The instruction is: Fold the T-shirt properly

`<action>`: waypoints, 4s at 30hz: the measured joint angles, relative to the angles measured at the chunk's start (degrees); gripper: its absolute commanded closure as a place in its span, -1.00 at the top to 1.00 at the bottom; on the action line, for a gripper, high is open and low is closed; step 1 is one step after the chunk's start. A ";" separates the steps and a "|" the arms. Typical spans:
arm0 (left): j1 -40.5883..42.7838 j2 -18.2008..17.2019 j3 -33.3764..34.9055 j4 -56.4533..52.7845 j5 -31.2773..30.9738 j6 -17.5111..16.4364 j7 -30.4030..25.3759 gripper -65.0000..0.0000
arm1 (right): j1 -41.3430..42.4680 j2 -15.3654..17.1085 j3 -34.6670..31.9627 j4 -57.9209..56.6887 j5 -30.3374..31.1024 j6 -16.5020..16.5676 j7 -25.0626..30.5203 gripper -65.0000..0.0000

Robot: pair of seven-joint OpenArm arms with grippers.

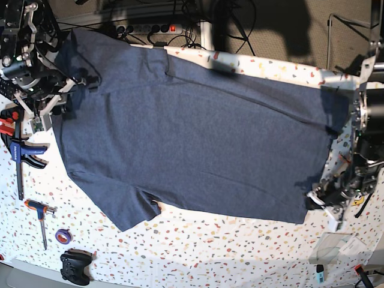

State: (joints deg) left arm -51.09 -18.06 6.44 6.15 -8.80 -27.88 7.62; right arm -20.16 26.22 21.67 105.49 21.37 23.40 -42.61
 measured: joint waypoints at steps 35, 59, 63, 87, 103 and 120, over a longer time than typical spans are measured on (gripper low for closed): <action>8.31 0.37 -0.39 -0.28 3.87 4.35 -8.87 -0.38 | -0.02 0.00 0.00 0.00 8.79 3.13 -3.26 -0.88; 12.20 -13.57 0.04 9.20 -40.41 -11.54 28.72 -1.00 | 0.00 -1.31 0.00 0.00 10.27 5.88 0.17 -1.00; 12.31 -16.35 0.04 9.18 -49.94 -11.23 34.77 -1.00 | 0.00 -4.04 0.00 0.00 9.94 5.95 0.20 -1.00; 12.70 -6.43 0.04 9.86 -9.22 -3.17 -2.67 -1.00 | -0.02 -5.25 0.00 0.00 4.92 6.01 3.13 -1.00; 41.62 -10.93 0.46 66.71 -11.98 26.67 1.90 -1.00 | -0.04 -5.35 0.00 0.00 4.39 6.05 3.58 -1.00; 69.22 -11.85 -13.46 87.27 -19.58 16.81 4.42 -1.00 | -4.59 -6.71 0.04 0.00 3.69 6.05 7.69 -1.00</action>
State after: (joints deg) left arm 18.13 -29.91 -7.03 93.43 -28.38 -11.07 12.03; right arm -24.75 19.51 21.71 105.49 25.06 29.45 -34.92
